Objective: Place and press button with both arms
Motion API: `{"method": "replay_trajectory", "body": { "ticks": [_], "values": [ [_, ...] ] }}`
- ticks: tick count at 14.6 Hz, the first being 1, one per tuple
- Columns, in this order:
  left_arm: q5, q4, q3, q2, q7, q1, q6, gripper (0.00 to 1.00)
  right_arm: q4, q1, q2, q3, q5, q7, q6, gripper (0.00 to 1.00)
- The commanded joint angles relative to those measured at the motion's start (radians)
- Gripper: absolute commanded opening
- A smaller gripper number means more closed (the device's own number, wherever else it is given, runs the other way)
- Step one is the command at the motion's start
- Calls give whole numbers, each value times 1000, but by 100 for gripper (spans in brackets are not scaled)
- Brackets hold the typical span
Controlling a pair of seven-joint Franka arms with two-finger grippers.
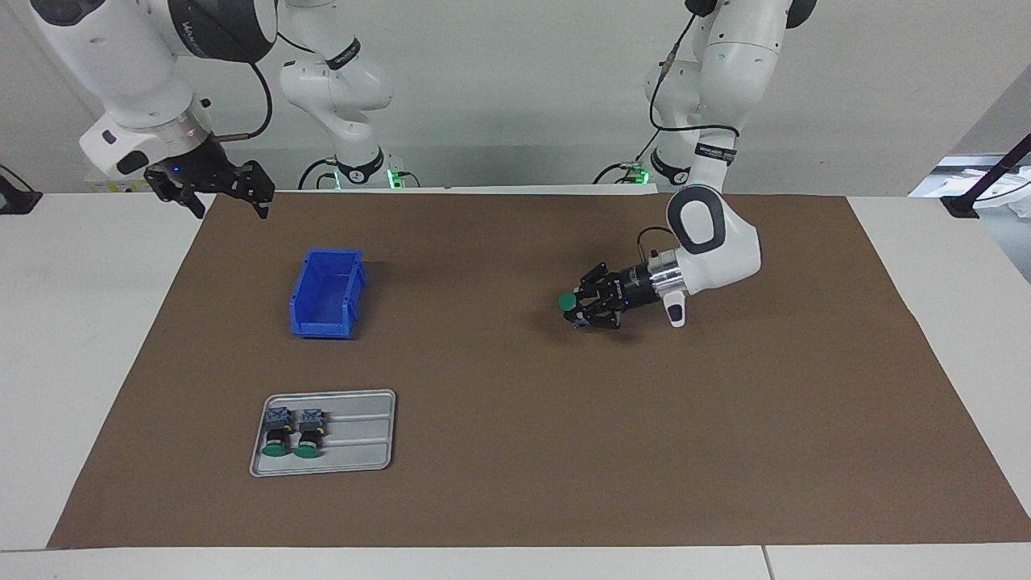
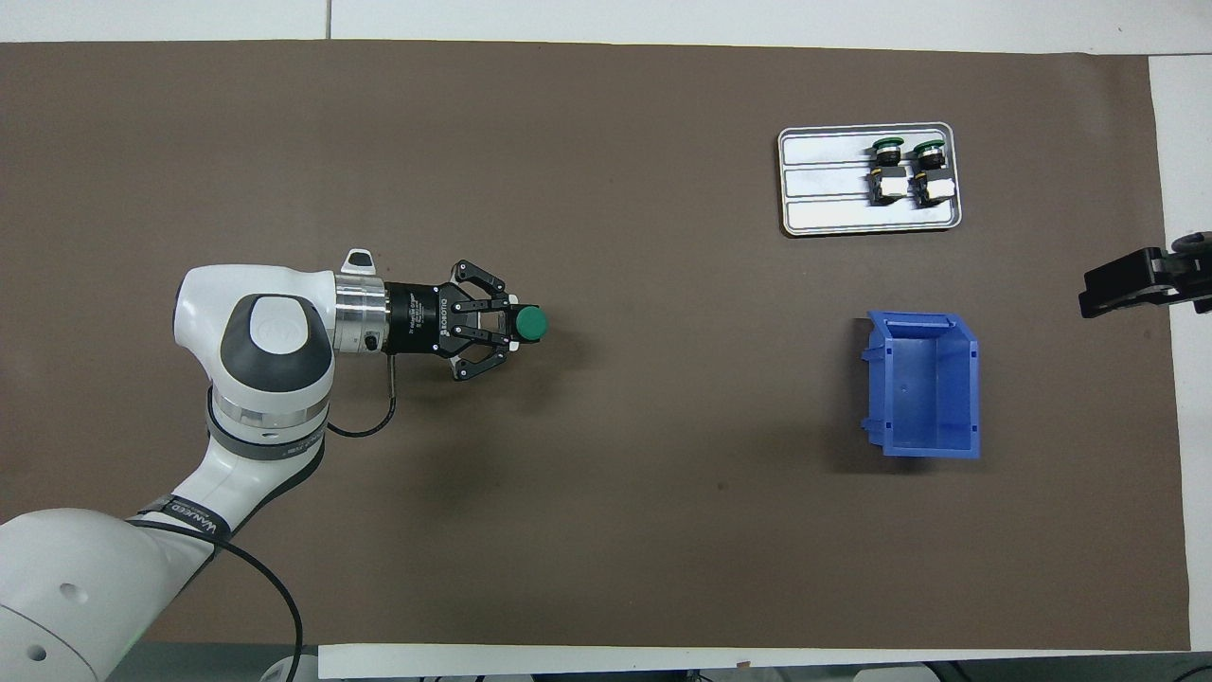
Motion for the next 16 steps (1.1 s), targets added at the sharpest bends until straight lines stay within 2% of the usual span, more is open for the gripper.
{"method": "replay_trajectory", "body": {
  "ticks": [1,8,16],
  "values": [
    [-116,-45,2,-4,69,5,-47,0,-3,-9,-9,4,8,-20,-11,99],
    [-169,-39,4,42,194,37,-139,0,-3,-9,-9,4,8,-20,-11,99],
    [-248,-39,2,81,224,36,-147,0,-3,-9,-9,4,8,-20,-11,99]
  ]
}}
